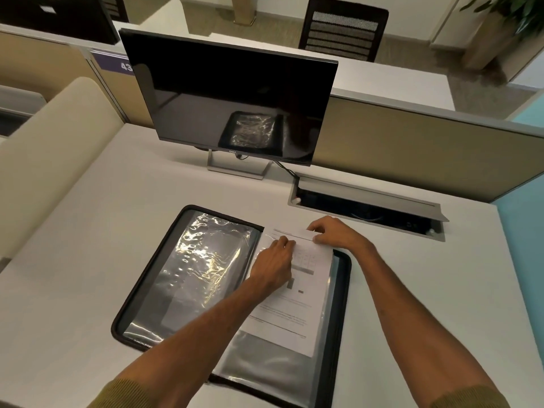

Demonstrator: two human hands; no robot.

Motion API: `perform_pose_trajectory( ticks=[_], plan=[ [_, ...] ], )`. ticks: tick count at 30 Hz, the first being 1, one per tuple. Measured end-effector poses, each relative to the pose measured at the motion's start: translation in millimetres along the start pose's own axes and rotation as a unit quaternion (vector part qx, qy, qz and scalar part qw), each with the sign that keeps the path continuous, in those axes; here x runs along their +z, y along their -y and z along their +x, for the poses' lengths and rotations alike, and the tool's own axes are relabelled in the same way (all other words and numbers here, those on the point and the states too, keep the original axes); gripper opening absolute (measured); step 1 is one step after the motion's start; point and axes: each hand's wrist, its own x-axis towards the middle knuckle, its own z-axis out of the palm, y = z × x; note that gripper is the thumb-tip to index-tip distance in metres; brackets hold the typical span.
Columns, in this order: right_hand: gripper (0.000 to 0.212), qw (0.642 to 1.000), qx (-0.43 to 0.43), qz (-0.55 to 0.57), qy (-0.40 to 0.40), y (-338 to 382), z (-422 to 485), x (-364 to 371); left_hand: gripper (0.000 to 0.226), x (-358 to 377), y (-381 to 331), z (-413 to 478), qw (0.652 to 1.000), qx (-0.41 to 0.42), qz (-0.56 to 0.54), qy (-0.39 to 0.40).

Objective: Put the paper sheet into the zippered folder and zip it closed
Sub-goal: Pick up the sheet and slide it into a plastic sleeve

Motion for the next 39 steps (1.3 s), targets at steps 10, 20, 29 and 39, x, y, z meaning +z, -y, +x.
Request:
perform_pose_trajectory(
  ticks=[10, 20, 29, 39],
  plan=[
    [0.026, 0.998, -0.032, -0.029, -0.046, 18, -3, 14, 0.05, -19, 9, 16, 0.997, 0.015, 0.077, -0.001],
    [0.042, 0.996, -0.026, -0.076, -0.035, 16, -7, 29, 0.033, -25, 21, 41, 0.985, 0.057, 0.16, 0.019],
    [0.016, 0.995, -0.017, -0.091, -0.035, 14, -13, 53, 0.027, -21, 23, 43, 0.986, 0.065, 0.151, 0.014],
    [0.016, 0.995, 0.002, -0.071, -0.076, 16, -20, 57, 0.027, -28, 25, 35, 0.993, 0.061, 0.097, 0.03]
  ],
)
